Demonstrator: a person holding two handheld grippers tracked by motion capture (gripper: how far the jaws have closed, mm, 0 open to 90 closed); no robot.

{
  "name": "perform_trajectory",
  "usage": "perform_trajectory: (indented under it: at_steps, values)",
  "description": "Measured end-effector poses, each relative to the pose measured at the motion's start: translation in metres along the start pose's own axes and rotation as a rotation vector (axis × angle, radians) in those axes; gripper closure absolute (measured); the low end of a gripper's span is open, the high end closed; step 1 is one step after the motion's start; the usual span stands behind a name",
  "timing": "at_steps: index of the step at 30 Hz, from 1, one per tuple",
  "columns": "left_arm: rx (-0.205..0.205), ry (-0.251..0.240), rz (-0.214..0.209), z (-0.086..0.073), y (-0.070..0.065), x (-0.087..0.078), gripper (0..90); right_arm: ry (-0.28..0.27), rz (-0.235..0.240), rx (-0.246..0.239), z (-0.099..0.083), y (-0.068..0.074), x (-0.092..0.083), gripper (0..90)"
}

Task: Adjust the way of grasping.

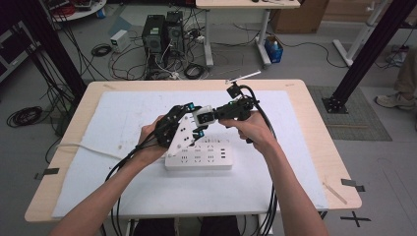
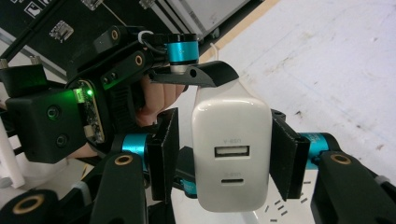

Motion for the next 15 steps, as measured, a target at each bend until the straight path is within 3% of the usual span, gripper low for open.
perform_trajectory:
  at_steps: [7, 15]
  values:
    - [-0.022, -0.014, 0.005, 0.0003, 0.0026, -0.0019, 42.5, -0.031, -0.010, -0.003, -0.0008, -0.0013, -0.0002, 61.0]
    - [-0.051, -0.013, -0.019, -0.0034, 0.0034, -0.0005, 42.4, -0.036, -0.037, 0.004, -0.0011, -0.0035, 0.0026, 62.2]
Point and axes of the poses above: each handheld gripper's, and its own axes: x roughly forward along the jaws, z roughly out of its top, y roughly to its left, the point moved 9 cm from there along x, roughly forward along the jaws, and after that the axes turned 14 degrees about -z, right-handed, at the moved point
